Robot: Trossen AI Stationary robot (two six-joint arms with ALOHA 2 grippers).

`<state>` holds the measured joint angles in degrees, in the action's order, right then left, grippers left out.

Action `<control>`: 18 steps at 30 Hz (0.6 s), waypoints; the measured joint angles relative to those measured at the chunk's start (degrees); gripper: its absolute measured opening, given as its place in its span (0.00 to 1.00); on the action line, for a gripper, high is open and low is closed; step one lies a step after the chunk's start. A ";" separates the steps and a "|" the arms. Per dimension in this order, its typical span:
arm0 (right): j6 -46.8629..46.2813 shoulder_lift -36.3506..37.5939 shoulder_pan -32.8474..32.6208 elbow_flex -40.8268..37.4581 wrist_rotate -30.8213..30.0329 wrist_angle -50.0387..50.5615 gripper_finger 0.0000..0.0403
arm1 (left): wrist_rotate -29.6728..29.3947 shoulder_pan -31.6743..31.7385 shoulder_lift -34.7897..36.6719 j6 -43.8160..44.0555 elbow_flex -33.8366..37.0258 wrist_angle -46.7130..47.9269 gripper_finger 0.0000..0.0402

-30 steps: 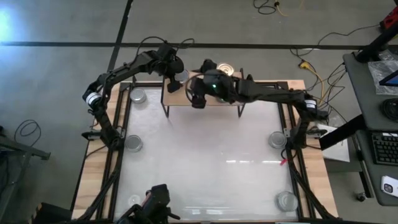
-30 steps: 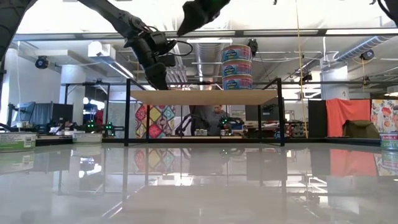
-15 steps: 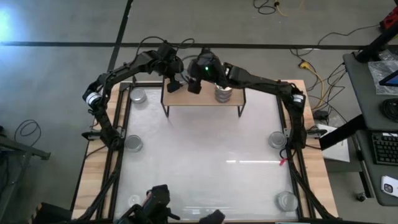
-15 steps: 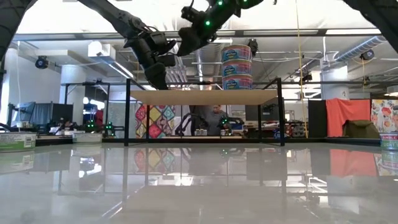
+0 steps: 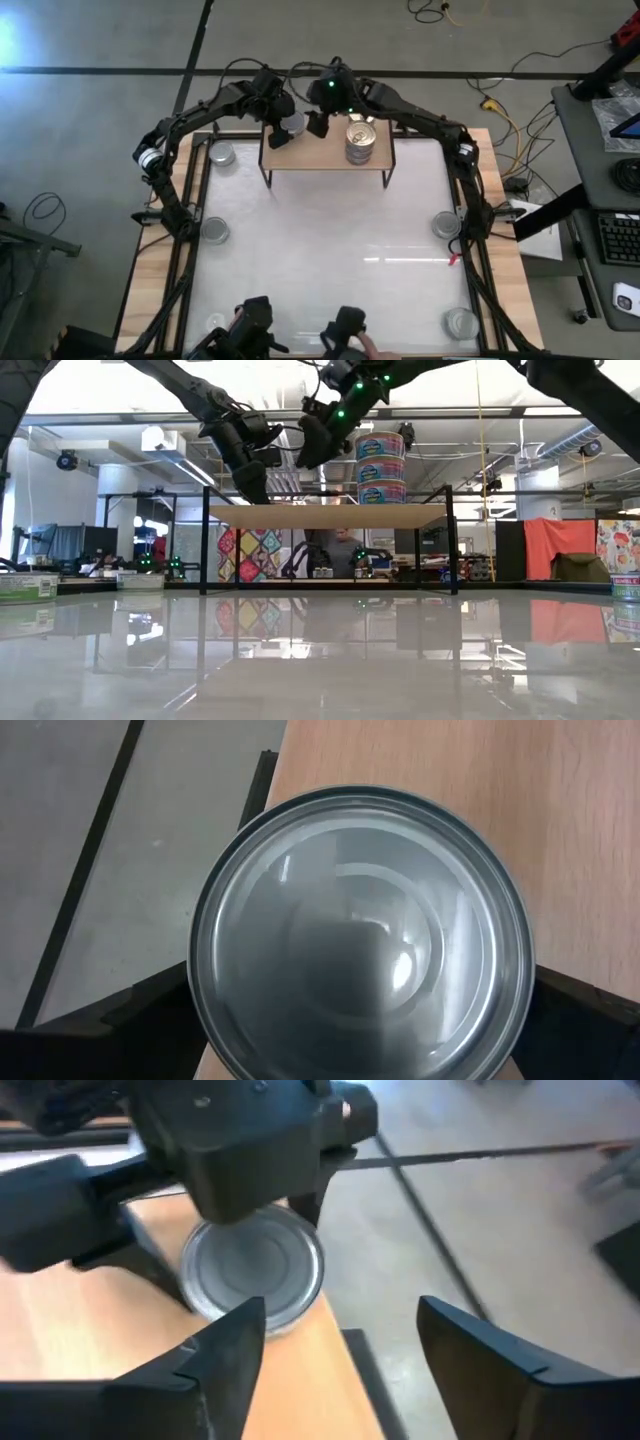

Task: Stack canned seafood by type on shelf
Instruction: Put the green tuna on the shelf

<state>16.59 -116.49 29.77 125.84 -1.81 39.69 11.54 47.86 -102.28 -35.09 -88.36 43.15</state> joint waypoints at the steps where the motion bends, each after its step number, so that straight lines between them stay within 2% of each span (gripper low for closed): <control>1: -0.14 0.02 0.60 0.13 2.06 0.29 0.60 | 0.01 0.00 0.00 -0.03 0.00 -0.01 0.99; 6: -0.39 0.44 3.64 0.28 13.80 -0.48 0.52 | 0.03 0.00 0.00 -0.19 0.00 -0.08 0.99; 12: -5.60 -1.76 4.91 0.18 13.91 -6.97 0.43 | 0.06 0.00 0.00 -0.63 0.00 -0.25 0.99; 18: -8.08 -4.87 4.79 1.19 14.08 -7.12 0.32 | 0.23 0.00 0.00 -1.39 0.02 -0.51 0.99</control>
<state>8.51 -121.35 34.56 127.03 12.27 32.58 11.77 47.86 -102.28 -36.49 -88.33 42.63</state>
